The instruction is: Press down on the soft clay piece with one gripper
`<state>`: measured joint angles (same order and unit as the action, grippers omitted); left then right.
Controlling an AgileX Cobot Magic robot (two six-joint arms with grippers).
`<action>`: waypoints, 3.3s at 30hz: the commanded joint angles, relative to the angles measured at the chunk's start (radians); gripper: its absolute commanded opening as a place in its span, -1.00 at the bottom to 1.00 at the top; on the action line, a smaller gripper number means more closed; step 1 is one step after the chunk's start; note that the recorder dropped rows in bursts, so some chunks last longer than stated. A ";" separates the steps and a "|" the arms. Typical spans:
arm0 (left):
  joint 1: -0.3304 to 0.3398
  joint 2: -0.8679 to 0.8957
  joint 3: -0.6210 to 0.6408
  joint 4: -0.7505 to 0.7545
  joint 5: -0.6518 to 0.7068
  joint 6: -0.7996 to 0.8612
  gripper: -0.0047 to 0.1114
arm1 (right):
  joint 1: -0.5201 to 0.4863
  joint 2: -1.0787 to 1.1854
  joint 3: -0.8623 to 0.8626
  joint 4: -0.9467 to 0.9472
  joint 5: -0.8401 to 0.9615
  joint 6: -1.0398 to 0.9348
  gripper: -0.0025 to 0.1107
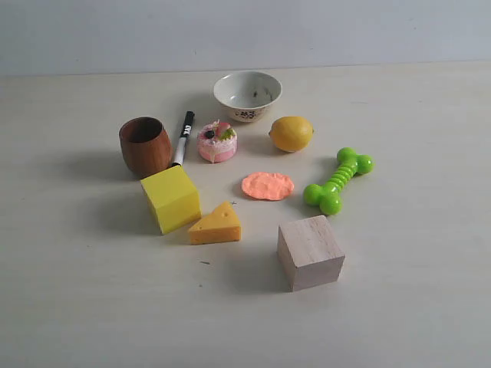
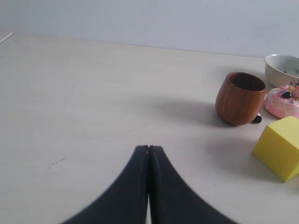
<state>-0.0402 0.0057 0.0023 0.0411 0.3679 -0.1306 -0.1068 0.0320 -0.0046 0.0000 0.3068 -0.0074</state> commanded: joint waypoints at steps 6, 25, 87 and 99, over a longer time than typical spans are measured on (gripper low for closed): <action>-0.008 -0.006 -0.002 -0.004 -0.008 -0.002 -0.92 | -0.006 -0.007 0.005 0.000 -0.014 0.000 -0.96; -0.008 -0.006 -0.002 -0.004 -0.008 -0.002 -0.92 | -0.006 -0.007 0.005 0.000 -0.014 0.000 -0.96; -0.008 -0.006 -0.002 -0.004 -0.008 -0.002 -0.92 | 0.443 1.266 -1.140 0.284 0.538 -0.244 -0.96; -0.008 -0.006 -0.002 -0.004 -0.008 -0.002 -0.92 | 0.593 1.653 -1.172 0.166 0.626 -0.034 -0.96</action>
<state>-0.0402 0.0057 0.0023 0.0411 0.3679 -0.1306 0.4816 1.6234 -1.1555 0.2000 0.9091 -0.0826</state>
